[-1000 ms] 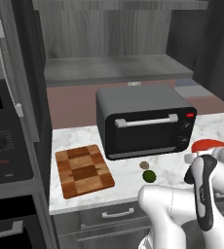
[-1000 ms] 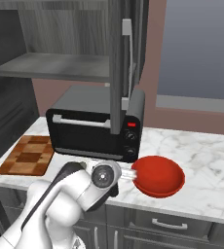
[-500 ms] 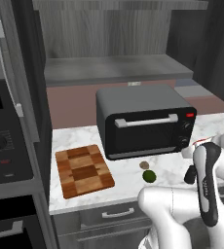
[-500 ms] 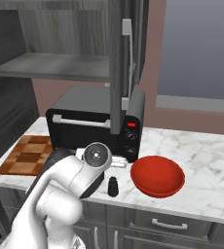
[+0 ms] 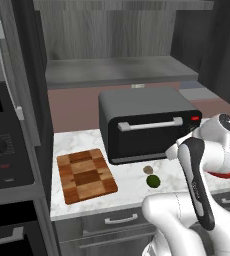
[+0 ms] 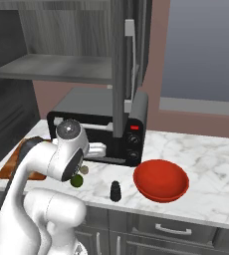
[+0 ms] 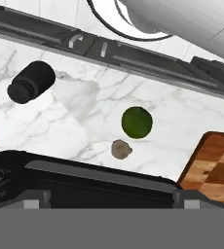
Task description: Open the cabinet. Place the bowl and condiment on the counter. Then place the lime and garlic on the cutting board.
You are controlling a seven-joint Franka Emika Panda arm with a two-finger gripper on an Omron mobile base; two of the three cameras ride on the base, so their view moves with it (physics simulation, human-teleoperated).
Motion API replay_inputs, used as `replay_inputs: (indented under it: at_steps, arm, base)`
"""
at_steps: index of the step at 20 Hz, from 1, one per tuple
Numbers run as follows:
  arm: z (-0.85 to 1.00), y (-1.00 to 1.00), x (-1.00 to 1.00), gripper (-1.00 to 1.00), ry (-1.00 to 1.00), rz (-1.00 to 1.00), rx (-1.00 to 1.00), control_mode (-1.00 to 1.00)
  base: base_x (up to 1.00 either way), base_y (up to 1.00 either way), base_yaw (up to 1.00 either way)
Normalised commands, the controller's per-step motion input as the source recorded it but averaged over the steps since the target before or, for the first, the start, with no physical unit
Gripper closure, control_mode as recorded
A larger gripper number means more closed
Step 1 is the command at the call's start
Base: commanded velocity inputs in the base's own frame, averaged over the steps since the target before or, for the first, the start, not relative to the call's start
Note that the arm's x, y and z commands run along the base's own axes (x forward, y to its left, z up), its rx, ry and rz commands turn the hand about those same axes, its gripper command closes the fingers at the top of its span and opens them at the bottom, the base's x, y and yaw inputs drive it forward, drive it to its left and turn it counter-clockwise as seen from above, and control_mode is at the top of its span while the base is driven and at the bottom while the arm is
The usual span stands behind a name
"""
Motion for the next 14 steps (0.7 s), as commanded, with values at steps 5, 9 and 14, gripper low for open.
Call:
replay_inputs:
  at_steps: [5, 9, 14]
  arm:
    - [-0.02, 0.17, -0.03, -1.0, 0.0, 0.02, -0.01, -1.0]
    - [-0.04, 0.01, 0.0, -1.0, 0.0, 0.0, 0.0, -1.0]
    - [-0.26, 0.12, 0.0, -1.0, 0.08, 0.0, 0.0, -1.0]
  base:
    - [0.0, 0.0, 0.0]
    - [0.0, 0.0, 0.0]
    - [0.0, 0.0, 0.0]
